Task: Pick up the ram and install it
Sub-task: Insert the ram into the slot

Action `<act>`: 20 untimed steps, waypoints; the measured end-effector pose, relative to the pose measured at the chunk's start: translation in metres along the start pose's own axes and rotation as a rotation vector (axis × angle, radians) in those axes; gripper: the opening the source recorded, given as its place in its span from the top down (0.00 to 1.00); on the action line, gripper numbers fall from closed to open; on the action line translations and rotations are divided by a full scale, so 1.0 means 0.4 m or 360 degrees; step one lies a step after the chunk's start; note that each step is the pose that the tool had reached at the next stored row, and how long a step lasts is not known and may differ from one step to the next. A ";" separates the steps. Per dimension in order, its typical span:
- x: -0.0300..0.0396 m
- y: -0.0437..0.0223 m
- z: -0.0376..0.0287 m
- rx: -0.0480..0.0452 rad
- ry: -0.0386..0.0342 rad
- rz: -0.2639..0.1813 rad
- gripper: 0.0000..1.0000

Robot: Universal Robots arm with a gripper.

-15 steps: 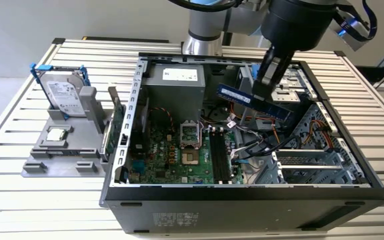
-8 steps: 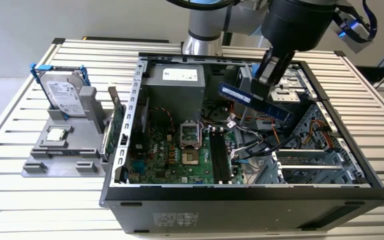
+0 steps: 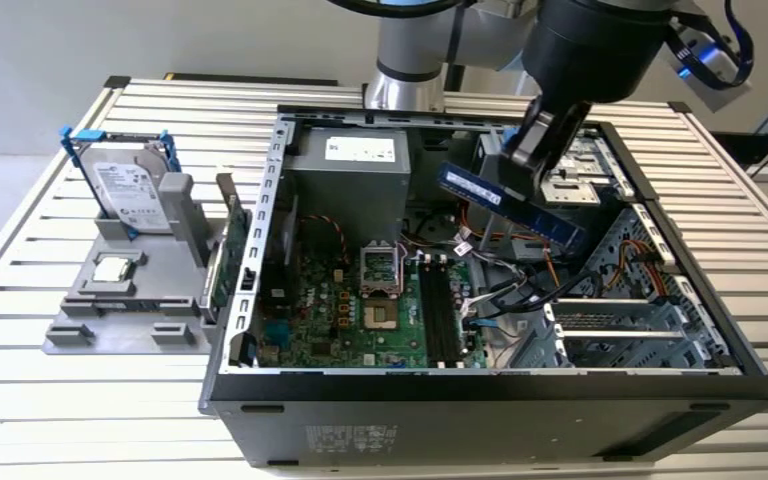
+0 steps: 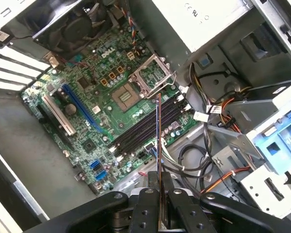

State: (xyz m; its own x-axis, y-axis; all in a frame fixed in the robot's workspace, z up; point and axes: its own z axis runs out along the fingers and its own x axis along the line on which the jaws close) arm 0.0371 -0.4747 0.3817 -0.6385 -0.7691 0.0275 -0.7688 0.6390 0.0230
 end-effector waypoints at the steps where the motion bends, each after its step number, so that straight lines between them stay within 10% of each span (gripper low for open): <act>1: 0.000 0.000 0.000 0.0000 0.0000 0.0014 1.00; 20: 0.002 -0.002 0.000 -0.0008 -0.0007 0.0290 1.00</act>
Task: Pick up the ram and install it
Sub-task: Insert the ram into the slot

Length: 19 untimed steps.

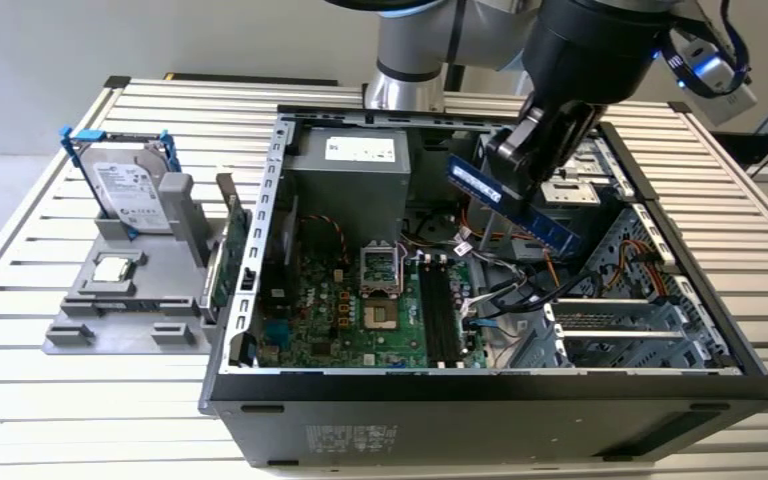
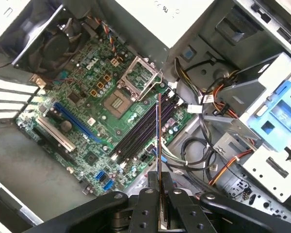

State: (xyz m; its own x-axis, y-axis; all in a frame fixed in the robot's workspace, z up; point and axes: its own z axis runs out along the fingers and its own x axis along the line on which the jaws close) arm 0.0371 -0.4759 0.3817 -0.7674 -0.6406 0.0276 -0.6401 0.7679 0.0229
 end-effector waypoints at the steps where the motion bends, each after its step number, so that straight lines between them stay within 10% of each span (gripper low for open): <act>1: 0.000 0.000 0.000 0.0000 0.0000 0.0013 1.00; 19: 0.002 -0.003 0.000 -0.0008 -0.0007 0.0282 1.00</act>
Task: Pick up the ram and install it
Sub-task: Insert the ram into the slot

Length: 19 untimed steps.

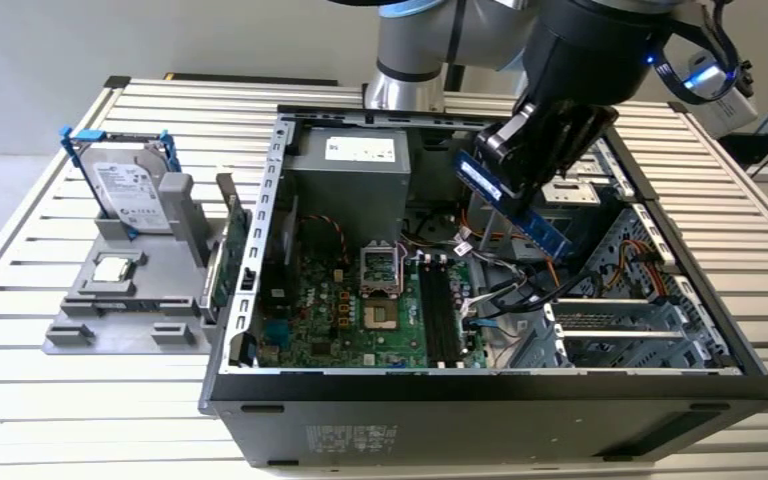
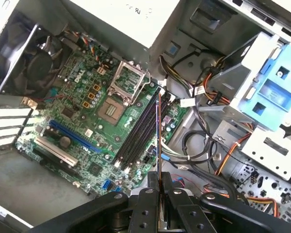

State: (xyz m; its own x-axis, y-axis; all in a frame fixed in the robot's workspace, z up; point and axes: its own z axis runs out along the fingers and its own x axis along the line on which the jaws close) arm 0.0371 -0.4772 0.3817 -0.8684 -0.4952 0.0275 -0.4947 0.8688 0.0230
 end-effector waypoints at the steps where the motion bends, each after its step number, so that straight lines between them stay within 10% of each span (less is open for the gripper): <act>1: 0.000 0.000 0.000 0.0000 0.0000 0.0016 1.00; 19: 0.002 -0.004 0.000 -0.0009 -0.0008 0.0332 1.00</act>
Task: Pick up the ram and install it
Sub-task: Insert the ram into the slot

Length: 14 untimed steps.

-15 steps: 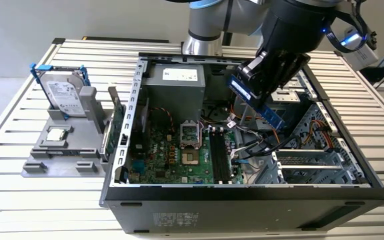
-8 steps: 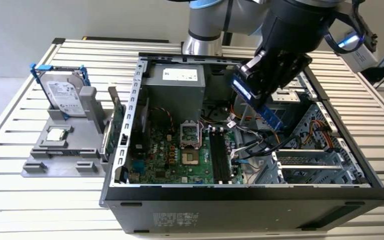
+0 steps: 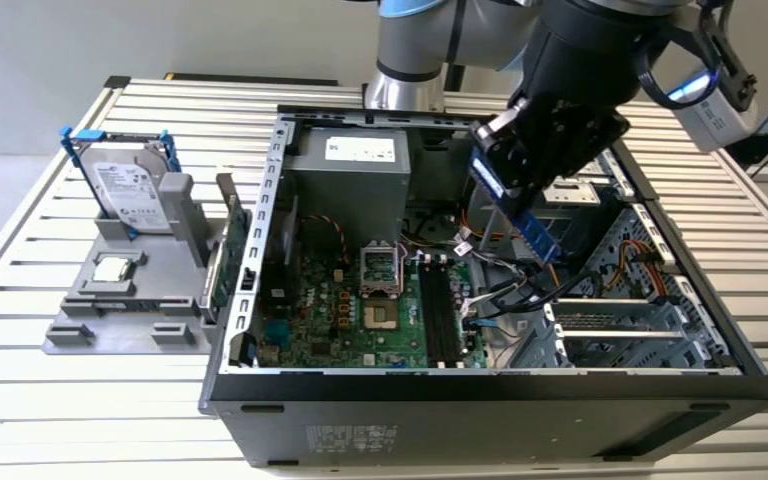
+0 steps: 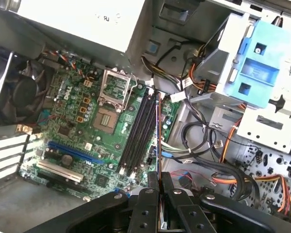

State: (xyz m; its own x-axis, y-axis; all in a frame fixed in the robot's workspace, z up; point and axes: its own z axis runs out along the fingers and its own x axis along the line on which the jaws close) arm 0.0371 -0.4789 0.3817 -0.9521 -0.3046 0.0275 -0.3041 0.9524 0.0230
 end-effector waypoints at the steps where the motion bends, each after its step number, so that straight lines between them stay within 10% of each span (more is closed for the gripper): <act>1: 0.000 0.000 0.000 0.0000 0.0000 0.0014 1.00; 14: 0.001 -0.003 0.000 -0.0006 -0.0005 0.0209 1.00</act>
State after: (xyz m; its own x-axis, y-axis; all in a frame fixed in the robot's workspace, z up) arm 0.0371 -0.4802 0.3817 -0.9838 -0.1773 0.0275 -0.1767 0.9840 0.0229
